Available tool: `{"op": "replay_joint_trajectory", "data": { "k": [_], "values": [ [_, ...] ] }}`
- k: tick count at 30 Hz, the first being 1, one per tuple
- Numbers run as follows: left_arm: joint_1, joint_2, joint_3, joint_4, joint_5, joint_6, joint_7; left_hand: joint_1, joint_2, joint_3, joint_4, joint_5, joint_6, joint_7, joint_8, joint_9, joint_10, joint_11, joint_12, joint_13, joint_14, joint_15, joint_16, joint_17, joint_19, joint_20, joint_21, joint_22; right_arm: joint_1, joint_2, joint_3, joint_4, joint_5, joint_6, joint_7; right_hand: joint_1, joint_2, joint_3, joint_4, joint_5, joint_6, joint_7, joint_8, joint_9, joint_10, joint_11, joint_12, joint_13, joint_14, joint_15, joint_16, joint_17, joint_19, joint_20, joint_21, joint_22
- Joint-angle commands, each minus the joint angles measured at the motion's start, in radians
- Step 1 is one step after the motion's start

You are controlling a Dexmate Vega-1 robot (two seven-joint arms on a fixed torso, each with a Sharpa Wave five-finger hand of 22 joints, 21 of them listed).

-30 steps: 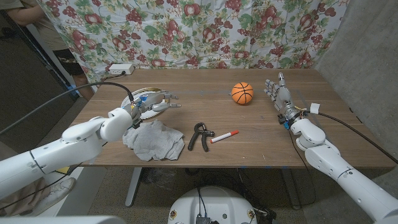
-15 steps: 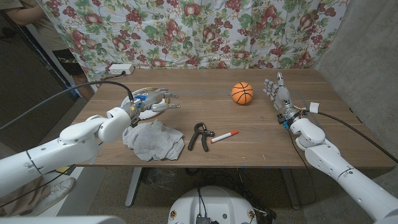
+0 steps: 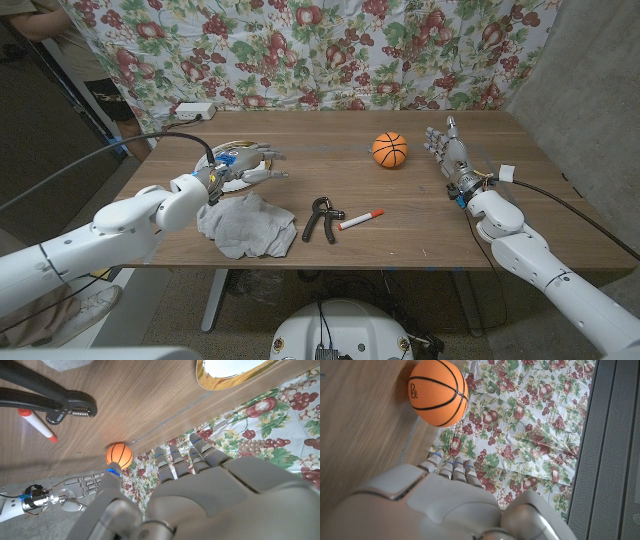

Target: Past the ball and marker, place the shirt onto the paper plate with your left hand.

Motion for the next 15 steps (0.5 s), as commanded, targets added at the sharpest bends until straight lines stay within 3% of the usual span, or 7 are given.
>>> {"op": "replay_joint_trajectory", "data": {
  "k": [1,10,12,15],
  "values": [
    [0.02,0.007,-0.013,-0.006,0.039,-0.018,-0.016,0.008,-0.005,0.001,-0.01,0.021,-0.007,-0.001,0.005,0.001,0.003,-0.008,-0.005,0.002,0.01,-0.171,0.003,0.002,0.017,-0.078,0.008,0.003,-0.011,0.001,0.005,-0.002,-0.003,0.007,-0.009,-0.005,0.01,-0.005,0.001,0.003,0.007,0.006,0.005,0.005,0.002,0.004,0.005,0.005,-0.003,-0.004,0.003,0.002,0.003,0.0,-0.005,0.006],
    [0.047,0.015,-0.026,-0.017,0.046,-0.021,-0.023,0.021,-0.005,0.006,-0.018,0.035,-0.009,-0.001,0.005,0.001,-0.004,-0.011,-0.009,0.003,0.024,-0.158,0.006,0.001,0.019,-0.071,0.005,0.002,-0.013,0.0,0.007,-0.006,0.004,0.0,-0.01,-0.005,0.01,-0.006,0.0,0.003,0.006,0.005,0.005,0.005,0.002,0.005,0.005,0.005,-0.004,-0.004,0.003,0.002,0.002,0.001,-0.005,0.006],
    [0.05,0.01,-0.025,-0.016,0.045,-0.025,-0.022,0.031,-0.004,0.01,-0.023,0.048,-0.008,0.0,0.007,0.001,-0.01,-0.015,-0.012,0.003,0.035,-0.126,0.009,0.001,0.023,-0.054,0.004,0.003,-0.01,0.0,0.005,-0.001,-0.002,0.004,-0.007,-0.005,0.01,-0.006,0.0,0.003,0.006,0.005,0.004,0.005,0.001,0.004,0.005,0.005,-0.005,0.001,0.003,0.002,0.002,0.005,-0.006,0.006],
    [0.049,0.005,-0.021,-0.017,0.058,-0.025,-0.023,0.035,-0.004,0.012,-0.025,0.054,-0.006,-0.001,0.008,0.002,-0.016,-0.025,-0.014,0.003,0.042,-0.118,0.01,0.001,0.026,-0.048,0.004,0.004,-0.009,0.0,0.004,0.0,-0.002,0.004,-0.003,-0.005,0.01,-0.006,0.0,0.004,0.006,0.002,0.004,0.005,-0.001,0.0,0.004,0.005,-0.004,0.011,0.003,0.002,0.001,0.011,-0.006,0.006]
  ]
}}
